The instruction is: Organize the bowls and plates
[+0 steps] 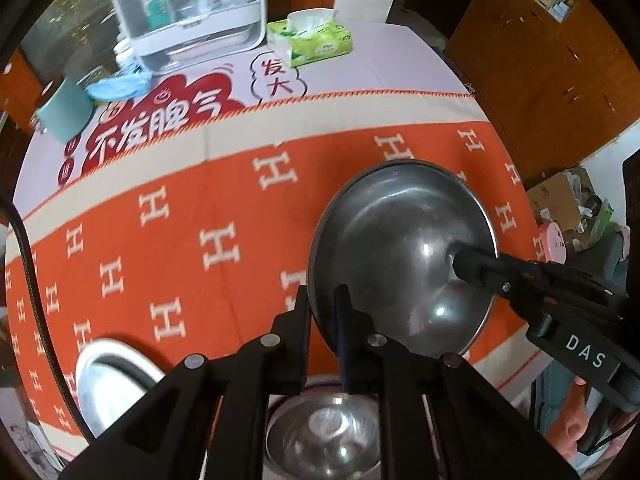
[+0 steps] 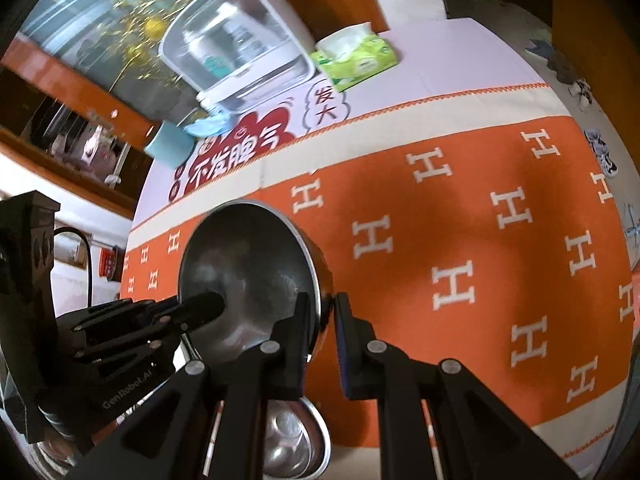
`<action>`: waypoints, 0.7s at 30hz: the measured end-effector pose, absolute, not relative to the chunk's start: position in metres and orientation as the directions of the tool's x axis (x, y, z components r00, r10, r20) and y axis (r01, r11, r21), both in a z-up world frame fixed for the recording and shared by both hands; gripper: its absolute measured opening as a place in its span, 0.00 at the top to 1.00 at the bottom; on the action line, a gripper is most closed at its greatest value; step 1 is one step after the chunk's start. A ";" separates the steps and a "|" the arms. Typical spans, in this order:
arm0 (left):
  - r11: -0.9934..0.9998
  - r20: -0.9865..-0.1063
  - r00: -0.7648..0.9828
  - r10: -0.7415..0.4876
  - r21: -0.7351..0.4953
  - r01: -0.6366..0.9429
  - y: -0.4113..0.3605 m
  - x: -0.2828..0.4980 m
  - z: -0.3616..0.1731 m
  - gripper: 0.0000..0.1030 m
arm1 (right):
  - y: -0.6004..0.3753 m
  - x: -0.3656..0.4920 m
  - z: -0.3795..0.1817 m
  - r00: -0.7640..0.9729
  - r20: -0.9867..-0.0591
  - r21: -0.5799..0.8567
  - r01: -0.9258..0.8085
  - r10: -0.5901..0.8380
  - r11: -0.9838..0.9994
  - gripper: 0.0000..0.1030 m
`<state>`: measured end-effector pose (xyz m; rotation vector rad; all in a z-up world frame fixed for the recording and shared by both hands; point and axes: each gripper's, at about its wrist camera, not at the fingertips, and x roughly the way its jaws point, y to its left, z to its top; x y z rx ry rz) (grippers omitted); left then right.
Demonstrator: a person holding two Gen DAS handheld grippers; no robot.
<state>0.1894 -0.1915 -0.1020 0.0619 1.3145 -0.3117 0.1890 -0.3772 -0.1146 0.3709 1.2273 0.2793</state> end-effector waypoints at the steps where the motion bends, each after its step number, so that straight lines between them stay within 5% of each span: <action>1: 0.958 -0.957 0.219 -0.190 -0.132 0.256 -0.187 0.182 -0.101 0.91 | -0.373 0.184 -0.112 0.316 -0.861 0.415 -0.018 0.399 0.910 0.88; 21: 0.962 -0.954 0.202 -0.222 -0.180 0.206 -0.140 0.092 -0.123 0.91 | -0.328 0.104 -0.129 0.229 -0.894 0.371 -0.104 0.385 0.923 0.88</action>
